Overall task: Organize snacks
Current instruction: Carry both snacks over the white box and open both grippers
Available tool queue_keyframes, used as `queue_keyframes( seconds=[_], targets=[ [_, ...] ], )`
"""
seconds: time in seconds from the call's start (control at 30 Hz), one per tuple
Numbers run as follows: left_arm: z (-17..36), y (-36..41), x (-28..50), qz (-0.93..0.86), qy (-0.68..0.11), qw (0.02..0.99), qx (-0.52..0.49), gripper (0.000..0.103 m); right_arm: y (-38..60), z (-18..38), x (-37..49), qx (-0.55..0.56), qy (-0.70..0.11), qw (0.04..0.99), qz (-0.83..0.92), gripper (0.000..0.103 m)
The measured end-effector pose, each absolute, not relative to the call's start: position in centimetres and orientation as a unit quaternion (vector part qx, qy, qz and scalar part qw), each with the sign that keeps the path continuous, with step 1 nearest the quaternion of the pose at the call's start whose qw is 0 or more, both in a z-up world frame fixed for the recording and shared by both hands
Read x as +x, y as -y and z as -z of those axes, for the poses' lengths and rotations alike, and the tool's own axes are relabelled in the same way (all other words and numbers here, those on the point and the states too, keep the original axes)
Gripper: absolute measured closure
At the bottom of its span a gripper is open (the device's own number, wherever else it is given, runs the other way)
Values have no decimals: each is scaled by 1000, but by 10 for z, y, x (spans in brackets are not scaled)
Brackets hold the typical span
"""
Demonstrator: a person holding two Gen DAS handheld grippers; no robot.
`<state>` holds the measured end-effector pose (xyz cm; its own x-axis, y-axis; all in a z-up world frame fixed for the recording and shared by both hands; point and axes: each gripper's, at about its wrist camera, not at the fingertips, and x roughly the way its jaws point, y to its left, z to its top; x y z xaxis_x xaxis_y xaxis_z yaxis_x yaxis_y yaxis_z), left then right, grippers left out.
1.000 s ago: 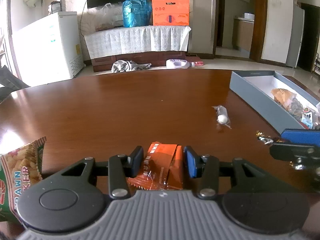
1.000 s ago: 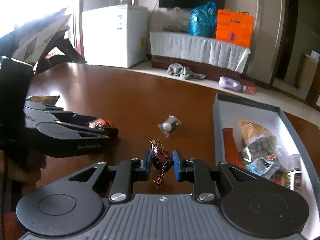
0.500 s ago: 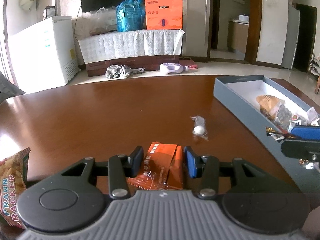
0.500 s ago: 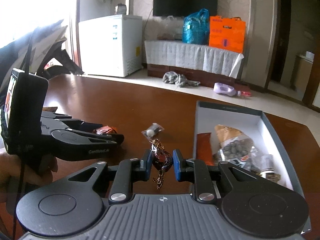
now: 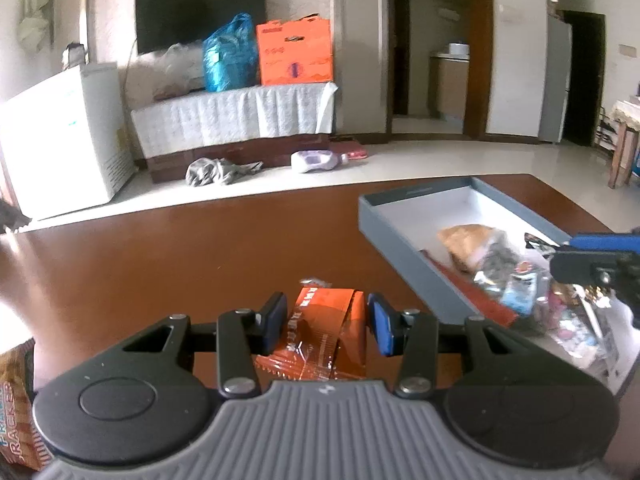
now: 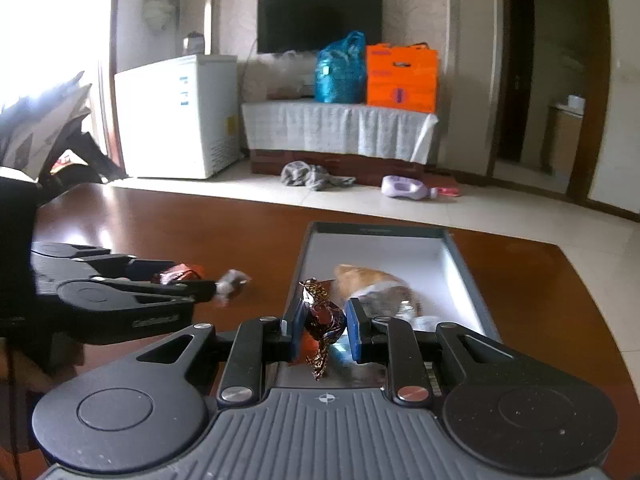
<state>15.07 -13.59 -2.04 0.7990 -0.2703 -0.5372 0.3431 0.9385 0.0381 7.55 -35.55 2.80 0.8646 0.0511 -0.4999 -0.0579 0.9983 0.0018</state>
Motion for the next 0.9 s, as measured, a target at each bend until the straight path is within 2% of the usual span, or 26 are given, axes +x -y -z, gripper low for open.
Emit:
queue_keyframes(
  seconds=[0.6, 0.9],
  targets=[
    [-20, 238, 183, 212, -238, 942, 108, 60, 389, -18, 86, 22, -269, 963, 7, 79],
    [-10, 286, 204, 227, -250, 934, 116, 60, 389, -7, 97, 11, -285, 958, 17, 79]
  ],
)
